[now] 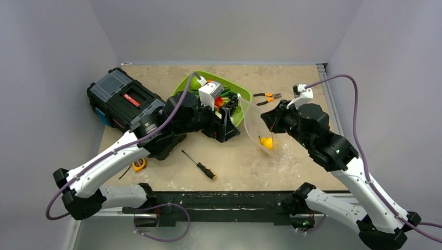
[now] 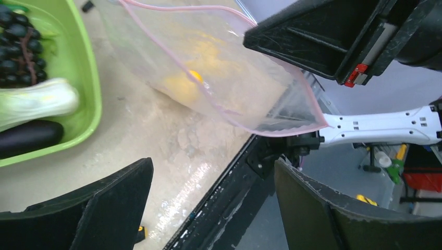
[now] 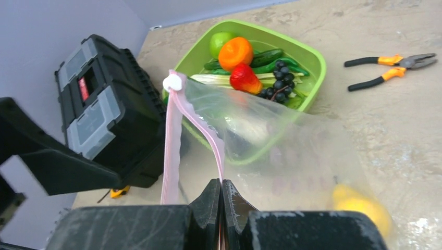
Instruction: Place the food in the zip-top bag and seal the zipper
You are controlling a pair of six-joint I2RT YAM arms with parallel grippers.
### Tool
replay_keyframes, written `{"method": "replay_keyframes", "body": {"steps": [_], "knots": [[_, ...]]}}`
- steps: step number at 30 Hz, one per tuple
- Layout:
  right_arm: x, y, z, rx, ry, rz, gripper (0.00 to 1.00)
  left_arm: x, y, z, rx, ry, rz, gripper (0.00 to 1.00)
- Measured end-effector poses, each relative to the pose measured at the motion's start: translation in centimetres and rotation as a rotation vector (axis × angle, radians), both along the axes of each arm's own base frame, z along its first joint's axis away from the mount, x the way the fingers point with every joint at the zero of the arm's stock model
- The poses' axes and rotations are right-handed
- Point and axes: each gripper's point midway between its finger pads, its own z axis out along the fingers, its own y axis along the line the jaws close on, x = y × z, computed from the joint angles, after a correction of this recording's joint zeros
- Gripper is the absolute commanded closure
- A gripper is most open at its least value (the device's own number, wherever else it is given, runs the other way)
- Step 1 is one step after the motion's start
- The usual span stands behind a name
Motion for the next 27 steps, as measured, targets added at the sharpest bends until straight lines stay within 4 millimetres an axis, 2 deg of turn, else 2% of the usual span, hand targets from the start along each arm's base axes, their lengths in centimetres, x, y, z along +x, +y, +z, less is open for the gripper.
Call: {"method": "replay_keyframes", "body": {"steps": [4,8,12,16,21,27], "knots": [[-0.2,-1.4,-0.5,-0.03,0.007,-0.049,1.0,0.9,2.0,1.3,-0.02,-0.062,0.093,0.15],[-0.2,-3.1,-1.1,-0.072,0.018,-0.125,1.0,3.1,3.5,1.1,-0.003,-0.068,0.218,0.18],[0.0,-4.0,-1.4,-0.095,0.018,-0.168,1.0,5.6,4.9,-0.8,0.035,-0.023,0.361,0.22],[0.1,-4.4,-1.6,-0.11,0.022,-0.187,1.0,8.3,5.4,-3.7,0.094,0.051,0.494,0.22],[0.0,-4.6,-1.9,-0.122,0.029,-0.192,1.0,11.7,4.5,-7.1,0.126,0.172,0.645,0.22],[-0.2,-4.9,-2.3,-0.157,0.035,-0.186,1.0,15.7,1.4,-9.3,0.099,0.297,0.784,0.23]]}}
